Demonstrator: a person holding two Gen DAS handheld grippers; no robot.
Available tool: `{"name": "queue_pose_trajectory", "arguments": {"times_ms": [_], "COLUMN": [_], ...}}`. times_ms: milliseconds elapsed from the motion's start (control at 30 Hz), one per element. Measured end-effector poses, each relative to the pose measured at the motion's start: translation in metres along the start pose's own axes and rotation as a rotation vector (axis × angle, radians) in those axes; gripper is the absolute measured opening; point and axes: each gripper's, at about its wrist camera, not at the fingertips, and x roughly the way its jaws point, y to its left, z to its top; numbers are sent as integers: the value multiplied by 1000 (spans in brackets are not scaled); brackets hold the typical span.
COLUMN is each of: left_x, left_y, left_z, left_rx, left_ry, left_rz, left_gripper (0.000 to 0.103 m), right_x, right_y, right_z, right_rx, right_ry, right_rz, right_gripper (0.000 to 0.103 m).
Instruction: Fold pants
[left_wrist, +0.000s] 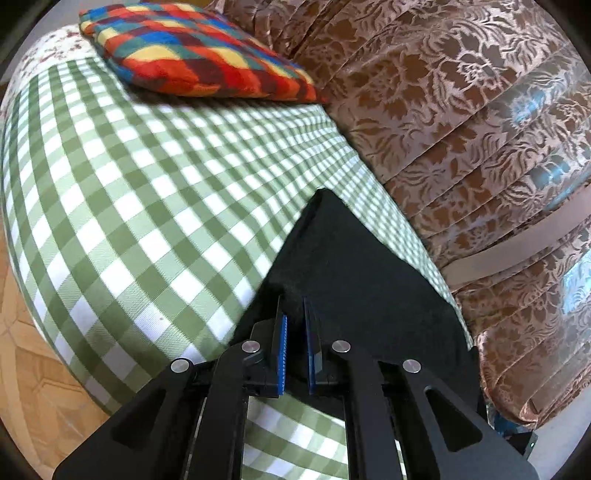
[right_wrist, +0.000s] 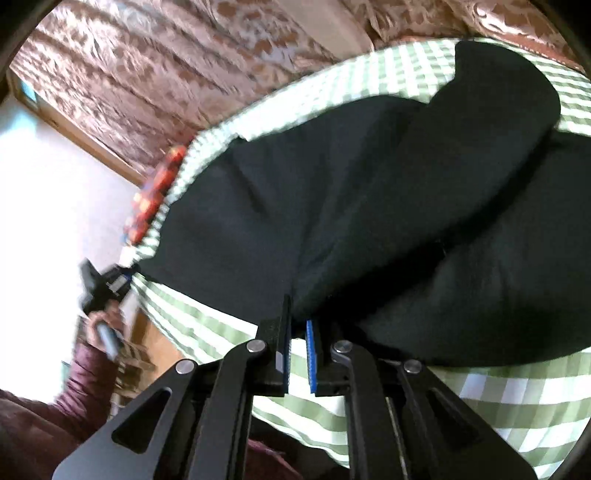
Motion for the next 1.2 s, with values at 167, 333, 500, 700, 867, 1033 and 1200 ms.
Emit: {"name": "queue_pose_trajectory", "arguments": {"times_ms": [167,333,500,700,867,1033,1200], "left_x": [-19,-53,-24,35,75,87,86], "left_y": [26,1,-84,-183,-234,-255,-267], "left_z": [6,16,-2,-64,-128,-162,-182], "left_rx": [-159,-111,145,473,682,741,782], "left_ry": [-28,-127,-41,139,295,372,420], "left_rz": [35,2,-56,-144,-193,-239,-289], "left_gripper": [26,26,26,26,26,26,29], "right_x": [11,4,-17,-69,-82,-39,13], "right_y": [-16,-28,-31,-52,-68,-77,-104], "right_z": [-2,3,4,26,90,177,229], "right_rx": [64,114,116,151,156,141,120], "right_ry": [20,34,18,-130,-227,-191,-98], "right_rz": [57,133,112,-30,-196,-353,-547], "right_gripper": [8,32,43,54,54,54,54]}}
